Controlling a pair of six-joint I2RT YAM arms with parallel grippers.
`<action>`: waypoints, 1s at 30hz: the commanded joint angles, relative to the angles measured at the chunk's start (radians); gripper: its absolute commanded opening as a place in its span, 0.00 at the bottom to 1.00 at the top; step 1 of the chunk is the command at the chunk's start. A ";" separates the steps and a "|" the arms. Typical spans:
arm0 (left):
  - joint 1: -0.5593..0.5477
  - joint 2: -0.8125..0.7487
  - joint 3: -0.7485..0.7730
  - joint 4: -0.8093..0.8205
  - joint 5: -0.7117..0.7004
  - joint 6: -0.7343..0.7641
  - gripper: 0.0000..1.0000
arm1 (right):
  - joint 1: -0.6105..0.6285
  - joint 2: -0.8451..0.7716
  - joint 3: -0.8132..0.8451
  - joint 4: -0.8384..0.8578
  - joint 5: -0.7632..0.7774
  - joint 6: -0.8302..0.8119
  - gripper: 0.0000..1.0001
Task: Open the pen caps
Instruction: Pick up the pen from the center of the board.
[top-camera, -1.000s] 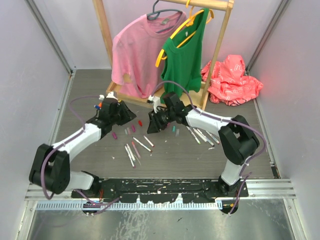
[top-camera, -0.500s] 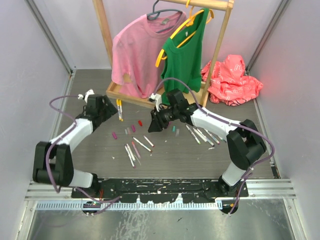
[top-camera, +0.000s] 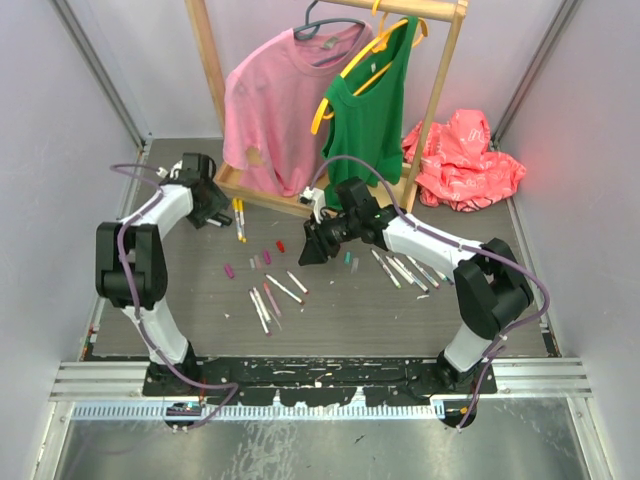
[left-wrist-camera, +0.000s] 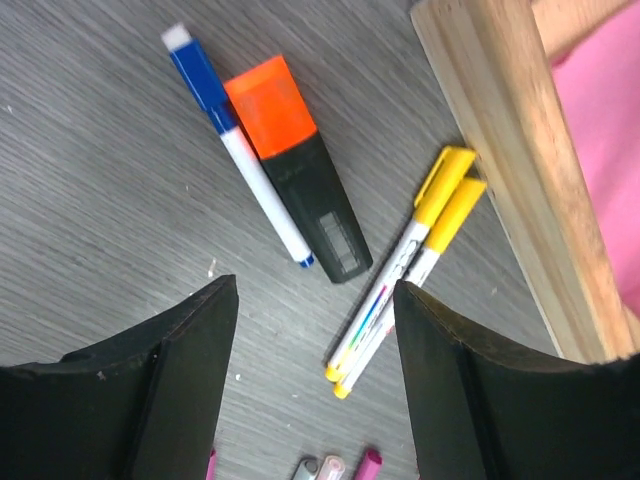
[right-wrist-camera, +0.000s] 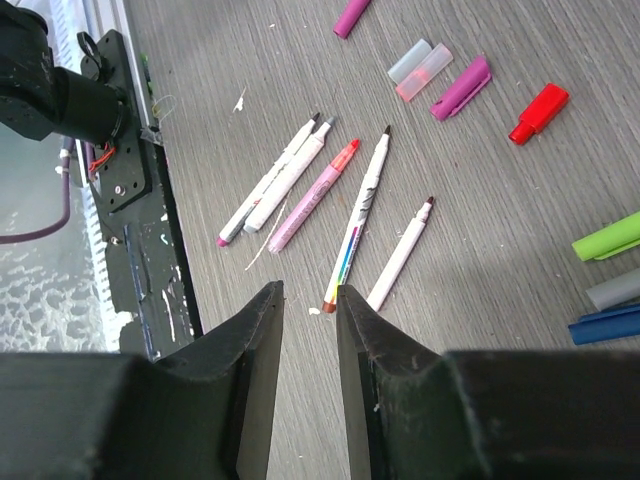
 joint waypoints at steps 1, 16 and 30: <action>0.008 0.072 0.154 -0.189 -0.109 -0.040 0.65 | -0.005 -0.006 0.046 0.007 -0.026 -0.018 0.34; 0.008 0.257 0.372 -0.266 -0.085 0.014 0.55 | -0.008 -0.005 0.047 0.007 -0.031 -0.018 0.33; 0.008 0.330 0.419 -0.277 -0.076 0.008 0.50 | -0.013 -0.007 0.047 0.005 -0.032 -0.015 0.32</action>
